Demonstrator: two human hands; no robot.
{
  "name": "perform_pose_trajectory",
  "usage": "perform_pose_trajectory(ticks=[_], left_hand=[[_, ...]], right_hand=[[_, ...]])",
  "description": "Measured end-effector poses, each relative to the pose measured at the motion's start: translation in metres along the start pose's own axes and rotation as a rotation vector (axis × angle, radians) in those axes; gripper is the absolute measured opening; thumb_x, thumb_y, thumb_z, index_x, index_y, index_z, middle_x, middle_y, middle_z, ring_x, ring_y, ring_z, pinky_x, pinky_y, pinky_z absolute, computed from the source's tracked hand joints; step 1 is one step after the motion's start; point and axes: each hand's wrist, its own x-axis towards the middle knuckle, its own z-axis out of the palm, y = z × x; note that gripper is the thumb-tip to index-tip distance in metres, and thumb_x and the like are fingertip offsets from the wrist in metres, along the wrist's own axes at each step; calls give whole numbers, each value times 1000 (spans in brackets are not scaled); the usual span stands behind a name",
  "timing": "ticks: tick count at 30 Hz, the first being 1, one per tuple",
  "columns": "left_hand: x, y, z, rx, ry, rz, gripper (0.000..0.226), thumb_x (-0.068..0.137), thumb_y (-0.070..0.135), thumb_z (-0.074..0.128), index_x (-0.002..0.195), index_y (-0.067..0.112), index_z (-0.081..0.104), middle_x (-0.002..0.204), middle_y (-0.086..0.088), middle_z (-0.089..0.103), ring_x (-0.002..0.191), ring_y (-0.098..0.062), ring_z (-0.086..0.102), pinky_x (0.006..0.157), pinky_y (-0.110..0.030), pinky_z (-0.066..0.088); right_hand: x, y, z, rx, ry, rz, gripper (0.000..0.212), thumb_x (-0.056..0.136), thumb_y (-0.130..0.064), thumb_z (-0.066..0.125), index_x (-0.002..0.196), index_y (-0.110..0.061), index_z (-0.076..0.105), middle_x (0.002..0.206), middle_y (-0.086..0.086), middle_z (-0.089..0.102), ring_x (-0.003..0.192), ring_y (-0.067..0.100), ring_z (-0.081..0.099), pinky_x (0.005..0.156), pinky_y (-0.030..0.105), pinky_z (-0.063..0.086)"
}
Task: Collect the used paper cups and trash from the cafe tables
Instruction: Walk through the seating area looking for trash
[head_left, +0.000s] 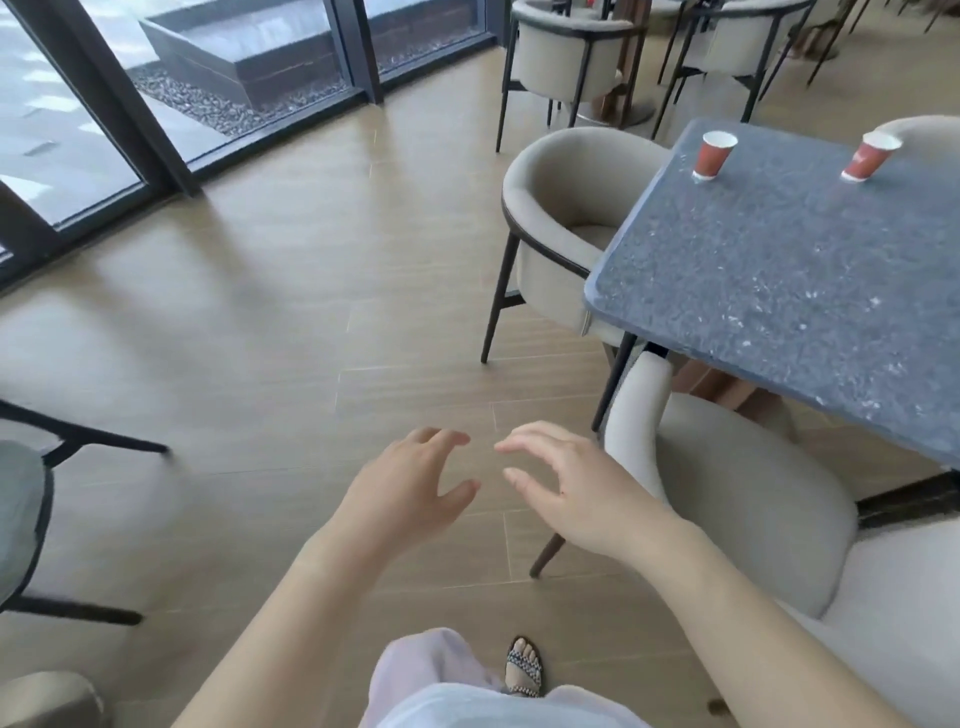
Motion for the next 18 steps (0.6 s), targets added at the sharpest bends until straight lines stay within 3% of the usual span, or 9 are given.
perform_pose_trajectory(ticks=[7, 18], left_hand=[[91, -46, -33, -49, 13, -82, 46, 88, 48, 50, 131, 34, 39, 136, 14, 42, 100, -19, 56, 83, -30, 43], [286, -143, -136, -1, -6, -30, 45, 89, 48, 47, 131, 34, 38, 137, 15, 40, 99, -16, 55, 82, -27, 42]], right_hand=[[110, 19, -4, 33, -72, -32, 24, 91, -36, 49, 113, -34, 56, 119, -24, 49, 112, -3, 45, 94, 19, 35], [354, 24, -45, 12, -84, -51, 25, 91, -34, 50, 115, -30, 57, 120, -21, 50, 110, -8, 42, 79, -3, 26]])
